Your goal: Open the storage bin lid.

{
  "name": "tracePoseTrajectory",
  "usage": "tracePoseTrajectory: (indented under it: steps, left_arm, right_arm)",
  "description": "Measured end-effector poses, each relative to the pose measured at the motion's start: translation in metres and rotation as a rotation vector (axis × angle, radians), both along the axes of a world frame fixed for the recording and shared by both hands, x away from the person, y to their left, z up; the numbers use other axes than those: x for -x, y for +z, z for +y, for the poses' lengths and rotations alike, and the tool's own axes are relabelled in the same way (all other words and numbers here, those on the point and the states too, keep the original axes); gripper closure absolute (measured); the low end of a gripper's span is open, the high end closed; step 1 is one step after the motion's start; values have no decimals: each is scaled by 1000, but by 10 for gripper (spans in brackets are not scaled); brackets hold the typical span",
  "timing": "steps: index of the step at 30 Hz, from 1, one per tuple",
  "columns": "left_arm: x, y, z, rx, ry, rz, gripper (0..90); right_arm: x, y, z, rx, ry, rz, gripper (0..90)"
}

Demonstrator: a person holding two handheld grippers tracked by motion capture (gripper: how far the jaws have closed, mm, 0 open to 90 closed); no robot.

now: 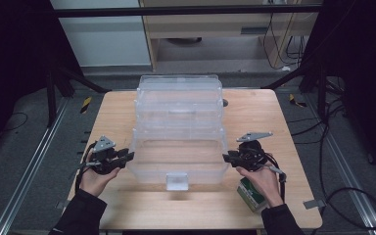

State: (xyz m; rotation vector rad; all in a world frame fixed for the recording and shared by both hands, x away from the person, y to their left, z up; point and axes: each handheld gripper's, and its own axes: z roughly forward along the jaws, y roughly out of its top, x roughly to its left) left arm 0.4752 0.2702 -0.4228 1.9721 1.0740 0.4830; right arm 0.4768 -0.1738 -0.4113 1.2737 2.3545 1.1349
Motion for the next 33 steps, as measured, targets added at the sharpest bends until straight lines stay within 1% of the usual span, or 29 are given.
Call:
tracePoseTrajectory:
  steps: [3,6,12,14,15,16,17,18,20,22,23,24,25,28,30,33]
  left_arm:
    - [1,0,-1,-11,2,-6,676]
    - [1,0,-1,-8,3,-6,677]
    - [1,1,0,-8,-4,-15,673]
    - [3,4,1,-7,-1,-32,643]
    - [4,7,3,-2,2,-46,625]
    - [5,9,4,1,5,-57,611]
    - [6,12,6,5,15,-68,598]
    - [6,14,8,9,20,-77,580]
    - [7,18,12,22,34,-91,538]
    - [7,20,16,28,56,-99,505]
    - [7,20,20,39,77,-101,489]
    - [6,20,22,44,87,-100,468]
    - [5,19,25,46,99,-102,455]
    - [3,17,32,40,137,-110,413]
    - [1,15,37,44,161,-107,403]
    - [-2,10,44,38,194,-101,381]
  right_arm:
    - [0,0,-1,-2,3,5,697]
    - [-1,0,-1,-10,4,10,694]
    - [-1,0,-1,-8,1,14,691]
    - [-2,1,-1,-9,3,17,693]
    - [-2,1,-1,-11,-6,18,671]
    - [-2,2,-2,-9,-19,4,646]
    - [-2,3,-3,-8,-20,-7,633]
    - [-1,5,-5,-14,-20,-4,613]
    - [0,10,-10,-18,-23,-22,577]
    - [2,15,-14,-21,-29,-28,542]
    - [2,17,-17,-24,-31,-42,519]
    - [3,21,-22,-23,-38,-52,497]
    - [4,22,-24,-23,-41,-48,477]
    - [6,28,-33,-3,-49,-50,428]
    - [8,32,-37,7,-54,-32,384]
    - [10,36,-44,37,-51,-39,341]
